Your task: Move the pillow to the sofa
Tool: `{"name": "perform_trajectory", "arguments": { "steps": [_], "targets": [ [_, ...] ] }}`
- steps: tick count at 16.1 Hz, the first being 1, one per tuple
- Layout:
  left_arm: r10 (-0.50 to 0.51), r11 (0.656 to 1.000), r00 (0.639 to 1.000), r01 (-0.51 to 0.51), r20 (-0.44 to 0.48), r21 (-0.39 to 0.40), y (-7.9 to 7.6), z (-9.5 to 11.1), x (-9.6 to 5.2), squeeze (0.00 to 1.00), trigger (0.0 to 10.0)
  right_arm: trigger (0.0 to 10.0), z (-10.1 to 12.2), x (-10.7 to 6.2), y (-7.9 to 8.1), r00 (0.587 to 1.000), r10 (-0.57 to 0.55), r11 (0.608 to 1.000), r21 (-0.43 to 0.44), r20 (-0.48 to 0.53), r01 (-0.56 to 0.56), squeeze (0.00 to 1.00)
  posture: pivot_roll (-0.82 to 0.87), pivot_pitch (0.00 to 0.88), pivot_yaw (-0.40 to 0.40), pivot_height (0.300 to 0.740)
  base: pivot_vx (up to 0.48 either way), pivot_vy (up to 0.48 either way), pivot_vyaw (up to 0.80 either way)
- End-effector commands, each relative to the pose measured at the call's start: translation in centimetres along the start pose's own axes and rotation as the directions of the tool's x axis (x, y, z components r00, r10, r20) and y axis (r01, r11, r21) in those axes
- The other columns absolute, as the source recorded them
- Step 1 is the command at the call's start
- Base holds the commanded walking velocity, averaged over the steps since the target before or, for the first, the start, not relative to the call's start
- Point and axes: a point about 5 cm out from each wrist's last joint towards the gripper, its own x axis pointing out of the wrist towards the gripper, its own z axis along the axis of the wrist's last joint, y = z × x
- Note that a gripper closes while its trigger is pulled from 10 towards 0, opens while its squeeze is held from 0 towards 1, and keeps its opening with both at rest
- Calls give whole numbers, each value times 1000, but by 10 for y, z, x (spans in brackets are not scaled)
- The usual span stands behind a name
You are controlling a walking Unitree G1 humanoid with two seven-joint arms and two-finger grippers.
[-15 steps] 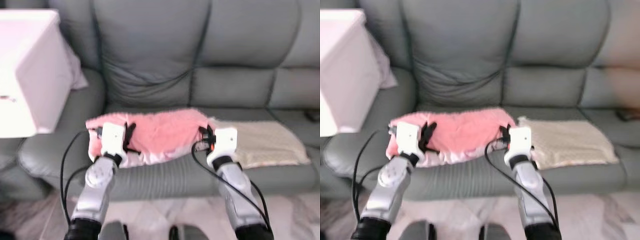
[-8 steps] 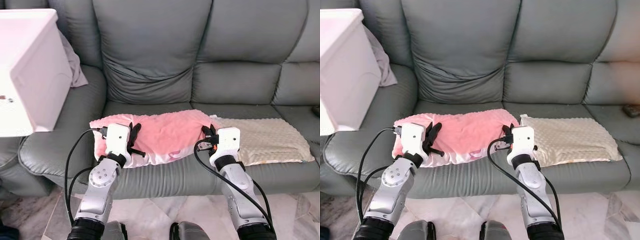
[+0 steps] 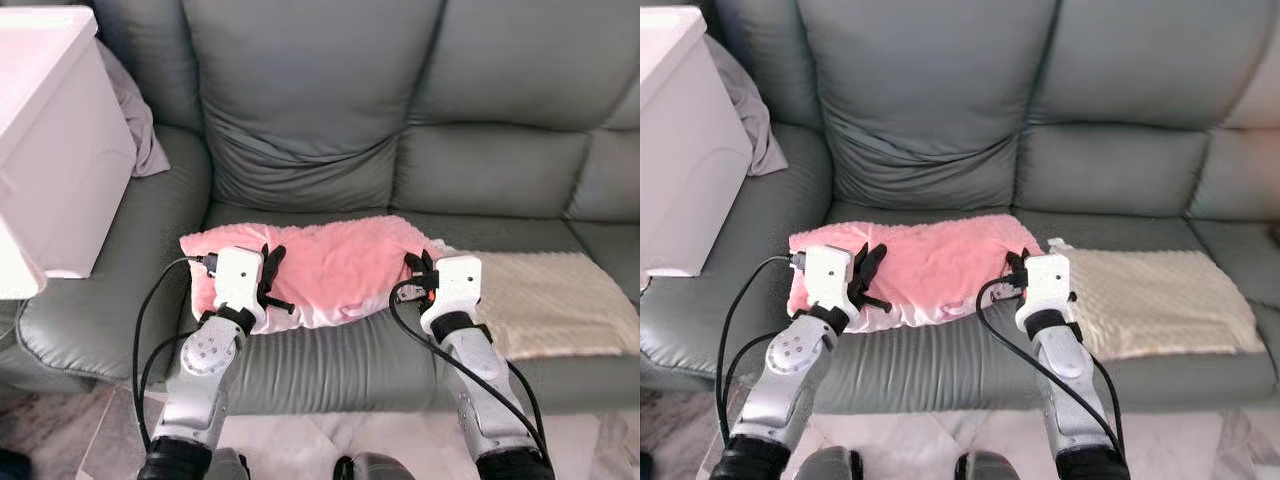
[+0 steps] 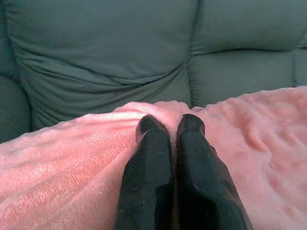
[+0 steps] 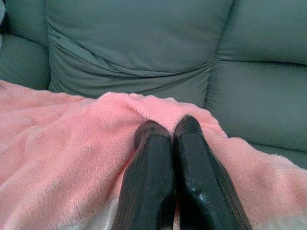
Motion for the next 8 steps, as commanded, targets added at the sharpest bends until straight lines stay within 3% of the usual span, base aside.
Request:
{"name": "perform_trajectory", "arguments": {
  "steps": [1, 8],
  "targets": [
    [-20, 1000, 999, 20, 27, 5, -6, 6, 2, 0, 10000, 10000, 0, -3, -5, 1000, -11, 1000, -9, -3, 11, 0, -25, 96, -72, 740, 0, 0, 0],
    [-14, 1000, 1000, 14, 25, 8, -6, 5, -1, 0, 10000, 10000, -3, -6, 1, 1000, 7, 1000, -1, -15, -7, 0, -22, 114, -73, 740, 0, 0, 0]
  ]
}}
